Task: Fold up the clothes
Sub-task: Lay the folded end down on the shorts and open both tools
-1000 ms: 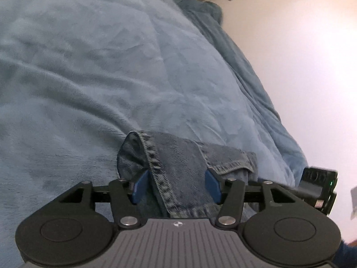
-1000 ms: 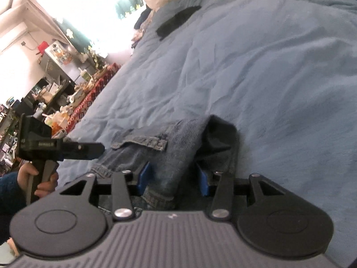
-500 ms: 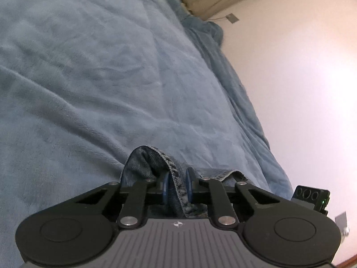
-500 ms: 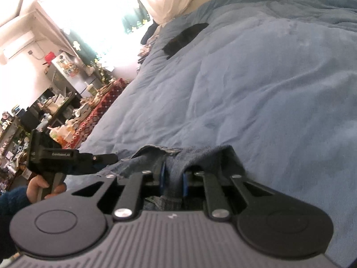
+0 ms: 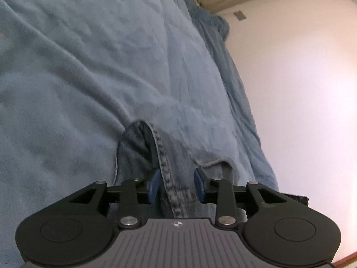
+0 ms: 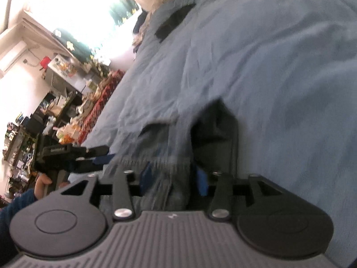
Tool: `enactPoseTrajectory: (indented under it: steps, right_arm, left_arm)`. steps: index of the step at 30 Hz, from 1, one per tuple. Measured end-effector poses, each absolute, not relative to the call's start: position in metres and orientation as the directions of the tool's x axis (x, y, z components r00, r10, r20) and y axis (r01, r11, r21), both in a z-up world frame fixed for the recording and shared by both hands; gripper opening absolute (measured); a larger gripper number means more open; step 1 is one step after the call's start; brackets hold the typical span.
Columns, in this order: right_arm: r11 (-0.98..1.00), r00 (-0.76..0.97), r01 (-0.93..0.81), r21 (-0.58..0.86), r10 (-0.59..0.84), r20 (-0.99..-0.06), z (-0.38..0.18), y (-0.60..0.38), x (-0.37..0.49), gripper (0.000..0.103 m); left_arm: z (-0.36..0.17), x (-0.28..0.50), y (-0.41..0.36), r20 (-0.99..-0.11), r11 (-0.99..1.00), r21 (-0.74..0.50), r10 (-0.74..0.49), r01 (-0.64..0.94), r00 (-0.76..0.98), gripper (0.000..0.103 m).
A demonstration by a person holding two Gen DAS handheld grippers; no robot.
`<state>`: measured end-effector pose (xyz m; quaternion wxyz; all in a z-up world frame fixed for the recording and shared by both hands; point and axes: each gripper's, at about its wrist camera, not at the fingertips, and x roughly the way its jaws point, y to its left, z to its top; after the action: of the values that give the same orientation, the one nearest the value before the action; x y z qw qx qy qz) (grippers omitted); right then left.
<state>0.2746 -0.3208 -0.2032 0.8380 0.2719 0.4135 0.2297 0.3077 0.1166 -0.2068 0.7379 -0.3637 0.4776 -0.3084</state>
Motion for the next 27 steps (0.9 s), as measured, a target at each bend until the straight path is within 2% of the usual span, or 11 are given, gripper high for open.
enactPoseTrajectory:
  steps: [2, 5, 6, 9, 11, 14, 17, 19, 23, 25, 27]
  right_arm:
    - [0.753, 0.549, -0.167, 0.636, 0.607, -0.574, -0.208, -0.315, 0.272, 0.049]
    - [0.792, 0.572, -0.186, 0.581, 0.568, -0.592, -0.207, -0.304, 0.273, 0.025]
    - [0.797, 0.580, -0.191, 0.572, 0.562, -0.589, -0.205, -0.303, 0.273, 0.022]
    - [0.800, 0.614, -0.239, 0.551, 0.564, -0.552, -0.195, -0.299, 0.274, 0.021]
    - [0.825, 0.613, -0.253, 0.505, 0.540, -0.576, -0.197, -0.291, 0.277, 0.021]
    - [0.853, 0.592, -0.270, 0.446, 0.512, -0.622, -0.208, -0.285, 0.280, 0.022]
    - [0.839, 0.581, -0.253, 0.481, 0.529, -0.618, -0.208, -0.291, 0.279, 0.024]
    - [0.839, 0.581, -0.253, 0.482, 0.531, -0.617, -0.203, -0.293, 0.277, 0.028]
    - [0.866, 0.610, -0.294, 0.404, 0.496, -0.618, -0.180, -0.295, 0.262, 0.029]
    - [0.889, 0.646, -0.308, 0.339, 0.457, -0.611, -0.163, -0.292, 0.247, 0.029]
    - [0.908, 0.682, -0.322, 0.267, 0.418, -0.600, -0.150, -0.286, 0.235, 0.029]
  left_arm:
    - [-0.210, 0.308, 0.110, -0.489, 0.553, -0.827, -0.798, 0.105, 0.353, 0.032]
    - [-0.206, 0.311, 0.102, -0.496, 0.585, -0.800, -0.770, 0.133, 0.403, 0.016]
    - [-0.203, 0.312, 0.103, -0.483, 0.587, -0.797, -0.762, 0.143, 0.431, 0.015]
    - [-0.187, 0.314, 0.103, -0.448, 0.607, -0.766, -0.739, 0.211, 0.502, 0.014]
    - [-0.186, 0.321, 0.094, -0.495, 0.665, -0.703, -0.712, 0.252, 0.498, 0.014]
    - [-0.202, 0.323, 0.092, -0.546, 0.682, -0.695, -0.707, 0.227, 0.449, 0.014]
    - [-0.204, 0.320, 0.098, -0.556, 0.678, -0.703, -0.711, 0.213, 0.430, 0.017]
    - [-0.199, 0.315, 0.107, -0.561, 0.683, -0.700, -0.706, 0.207, 0.433, 0.018]
    - [-0.172, 0.300, 0.101, -0.573, 0.732, -0.611, -0.671, 0.301, 0.470, 0.016]
    - [-0.158, 0.287, 0.091, -0.566, 0.742, -0.571, -0.666, 0.352, 0.486, 0.012]
    - [-0.148, 0.276, 0.077, -0.556, 0.742, -0.538, -0.669, 0.400, 0.493, 0.012]
